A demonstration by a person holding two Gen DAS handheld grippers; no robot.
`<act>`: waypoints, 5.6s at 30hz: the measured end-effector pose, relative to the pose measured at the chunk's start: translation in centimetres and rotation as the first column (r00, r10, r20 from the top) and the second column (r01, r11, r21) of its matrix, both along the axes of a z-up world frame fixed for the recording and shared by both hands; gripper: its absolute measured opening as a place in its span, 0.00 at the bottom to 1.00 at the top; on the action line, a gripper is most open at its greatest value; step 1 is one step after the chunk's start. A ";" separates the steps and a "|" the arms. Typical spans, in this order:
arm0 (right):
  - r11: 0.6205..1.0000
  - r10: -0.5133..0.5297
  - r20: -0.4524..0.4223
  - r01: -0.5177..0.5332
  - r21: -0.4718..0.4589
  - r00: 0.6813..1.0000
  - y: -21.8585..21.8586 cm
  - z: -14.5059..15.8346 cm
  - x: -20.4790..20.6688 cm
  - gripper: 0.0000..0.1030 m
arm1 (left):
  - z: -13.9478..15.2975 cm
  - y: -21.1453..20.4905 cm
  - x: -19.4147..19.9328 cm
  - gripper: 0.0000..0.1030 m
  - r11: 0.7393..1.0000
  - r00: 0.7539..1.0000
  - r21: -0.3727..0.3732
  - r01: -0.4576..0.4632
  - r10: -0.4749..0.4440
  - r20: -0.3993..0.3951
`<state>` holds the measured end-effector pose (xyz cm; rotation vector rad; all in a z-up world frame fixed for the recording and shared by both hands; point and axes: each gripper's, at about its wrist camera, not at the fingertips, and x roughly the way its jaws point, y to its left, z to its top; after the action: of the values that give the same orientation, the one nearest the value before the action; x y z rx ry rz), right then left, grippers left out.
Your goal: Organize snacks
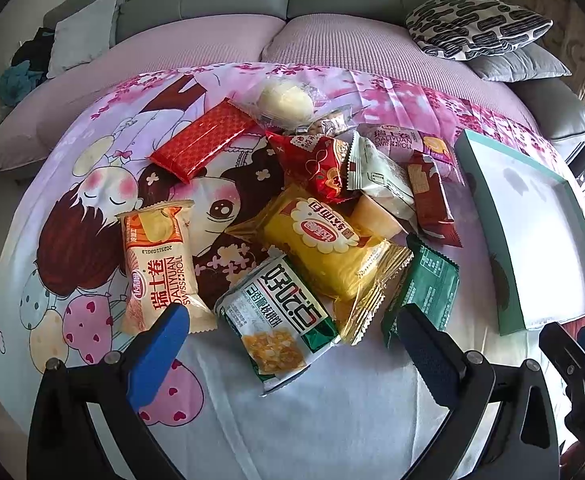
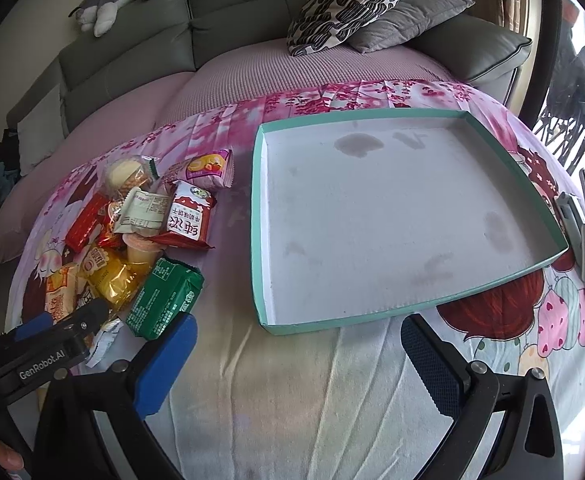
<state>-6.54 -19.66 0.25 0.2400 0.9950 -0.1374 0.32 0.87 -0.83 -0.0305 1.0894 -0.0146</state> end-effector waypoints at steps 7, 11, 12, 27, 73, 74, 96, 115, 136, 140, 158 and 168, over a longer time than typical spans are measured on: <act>1.000 -0.003 0.000 0.003 0.001 1.000 -0.1 0.0 0.0 1.00 | -0.2 0.0 0.0 1.00 1.000 1.000 0.010 -0.001 0.001 -0.006; 1.000 -0.006 0.003 0.006 0.002 1.000 -0.1 0.0 0.0 1.00 | -0.3 0.0 0.0 1.00 1.000 1.000 0.018 -0.002 0.002 -0.009; 1.000 -0.007 0.003 0.007 0.002 1.000 -0.1 0.0 0.0 1.00 | -0.3 0.0 0.0 1.00 1.000 1.000 0.019 -0.001 0.002 -0.010; 1.000 -0.007 0.003 0.007 0.003 1.000 -0.2 0.1 0.0 1.00 | -0.5 0.1 0.1 1.00 1.000 1.000 0.029 -0.004 0.005 -0.022; 0.992 0.122 0.065 -0.124 0.015 0.990 4.1 0.8 1.7 1.00 | -0.1 5.3 1.1 1.00 0.987 0.988 -0.049 -0.156 0.157 0.008; 0.990 0.136 0.065 -0.137 0.016 0.989 4.7 0.7 1.9 1.00 | -0.3 5.5 1.1 1.00 0.985 0.987 -0.056 -0.163 0.163 -0.001; 0.979 0.203 -0.029 -0.203 0.003 0.979 9.1 -3.7 6.6 0.89 | -2.3 7.2 1.9 1.00 0.972 0.976 -0.113 -0.206 0.196 -0.094; 0.983 0.183 -0.099 -0.186 -0.015 0.978 7.8 -4.4 5.6 0.57 | -2.2 4.3 2.2 1.00 0.988 0.987 -0.093 -0.122 0.111 -0.118; 0.977 0.204 -0.123 -0.209 -0.031 0.971 8.2 -4.5 5.8 0.57 | -3.6 5.1 1.9 1.00 0.990 0.984 -0.079 -0.117 0.105 -0.143; 0.977 0.207 -0.125 -0.212 -0.026 0.970 8.0 -4.5 5.3 0.57 | -3.7 6.2 1.7 1.00 0.985 0.979 -0.076 -0.157 0.145 -0.142; 0.976 0.216 -0.073 -0.217 -0.003 0.974 7.4 -3.9 6.2 0.57 | -2.2 5.0 0.8 1.00 0.975 0.987 -0.182 -0.130 0.111 -0.112; 0.971 0.237 -0.073 -0.238 -0.002 0.969 7.9 -4.3 6.7 0.44 | -2.7 8.9 1.0 0.91 0.961 0.966 -0.138 -0.242 0.224 -0.131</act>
<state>0.14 -11.78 -4.05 0.1048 1.0865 0.0674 1.35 9.81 -3.58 -0.3012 1.1917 0.1177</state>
